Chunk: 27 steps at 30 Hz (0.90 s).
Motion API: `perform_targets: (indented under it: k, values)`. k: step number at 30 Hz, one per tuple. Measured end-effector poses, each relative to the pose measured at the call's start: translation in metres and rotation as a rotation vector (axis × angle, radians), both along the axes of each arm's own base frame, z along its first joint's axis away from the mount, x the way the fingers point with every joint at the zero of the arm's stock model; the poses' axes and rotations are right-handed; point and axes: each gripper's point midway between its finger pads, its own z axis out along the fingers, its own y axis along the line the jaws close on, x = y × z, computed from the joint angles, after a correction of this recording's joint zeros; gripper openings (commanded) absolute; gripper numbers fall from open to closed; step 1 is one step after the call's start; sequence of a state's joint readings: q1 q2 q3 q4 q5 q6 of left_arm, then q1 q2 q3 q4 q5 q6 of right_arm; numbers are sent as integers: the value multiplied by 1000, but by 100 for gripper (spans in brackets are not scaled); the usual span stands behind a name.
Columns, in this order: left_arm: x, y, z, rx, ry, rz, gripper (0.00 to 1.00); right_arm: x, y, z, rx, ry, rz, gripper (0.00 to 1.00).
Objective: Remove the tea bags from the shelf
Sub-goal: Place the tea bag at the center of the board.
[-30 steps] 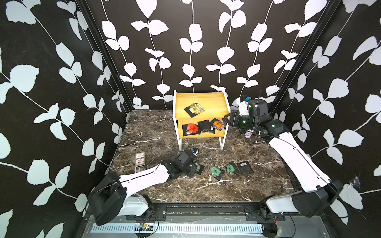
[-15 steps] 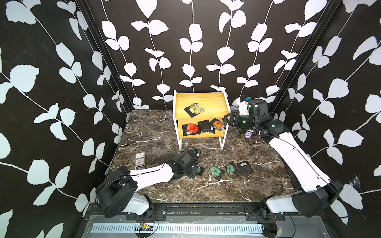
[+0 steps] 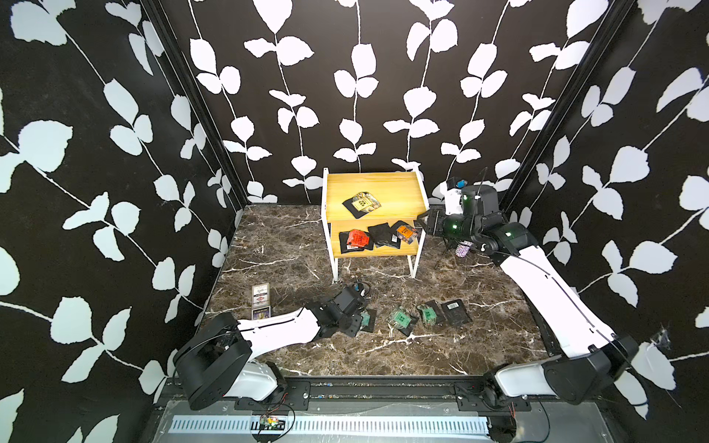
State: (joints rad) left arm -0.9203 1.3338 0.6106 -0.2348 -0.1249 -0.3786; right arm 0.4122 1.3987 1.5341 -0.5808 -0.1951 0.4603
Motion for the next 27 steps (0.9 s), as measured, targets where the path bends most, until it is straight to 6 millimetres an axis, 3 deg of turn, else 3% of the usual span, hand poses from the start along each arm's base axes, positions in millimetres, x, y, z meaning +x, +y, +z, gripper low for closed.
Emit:
perform_targets:
  k: [5,8,23,27]
  values:
    - [0,6,20,-14,-32,10,41,0,0,0,0,0,0,48]
    - [3,6,43,-42,-70,19,43,0,0,0,0,0,0,48]
    - [31,-23,185,-225,-270,11,45,0,0,0,1,0,2,47]
    - [34,-26,223,-269,-309,8,51,0,0,0,1,0,2,47]
